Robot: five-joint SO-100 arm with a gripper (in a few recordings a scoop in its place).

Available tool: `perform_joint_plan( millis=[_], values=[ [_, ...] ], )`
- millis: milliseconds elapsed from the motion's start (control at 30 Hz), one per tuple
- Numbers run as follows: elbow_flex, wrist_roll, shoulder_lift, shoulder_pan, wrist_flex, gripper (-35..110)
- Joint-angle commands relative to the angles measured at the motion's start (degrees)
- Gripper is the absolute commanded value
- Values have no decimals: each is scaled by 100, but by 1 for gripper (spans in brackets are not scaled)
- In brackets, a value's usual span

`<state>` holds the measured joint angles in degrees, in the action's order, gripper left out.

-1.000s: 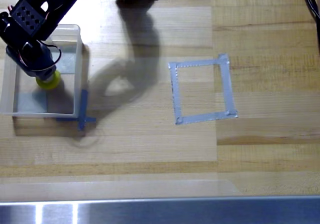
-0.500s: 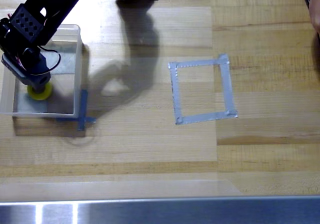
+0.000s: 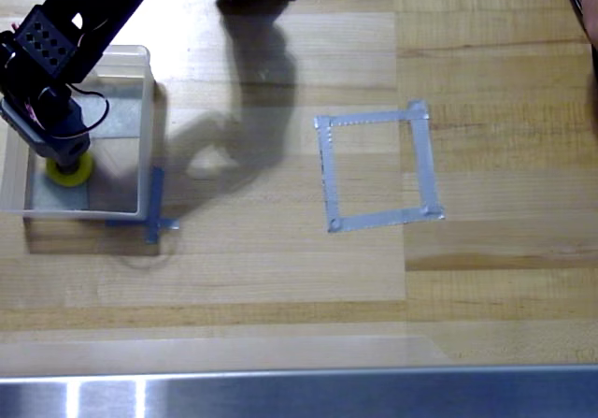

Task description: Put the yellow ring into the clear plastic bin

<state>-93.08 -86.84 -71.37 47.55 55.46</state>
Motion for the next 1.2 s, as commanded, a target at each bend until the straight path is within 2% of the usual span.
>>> perform_joint_plan(
  millis=[0, 333, 600, 800, 1067, 1167],
  values=[
    [149, -88, -562, 79, 35, 21],
    [149, -97, -1644, -202, 141, 22],
    [149, -97, -2663, -580, 765, 22],
    [141, -97, -3498, -1336, 1854, 21],
    [123, -88, -4518, -2927, 3533, -1],
    [-141, -149, -4711, -3472, 3771, 0]
  ],
)
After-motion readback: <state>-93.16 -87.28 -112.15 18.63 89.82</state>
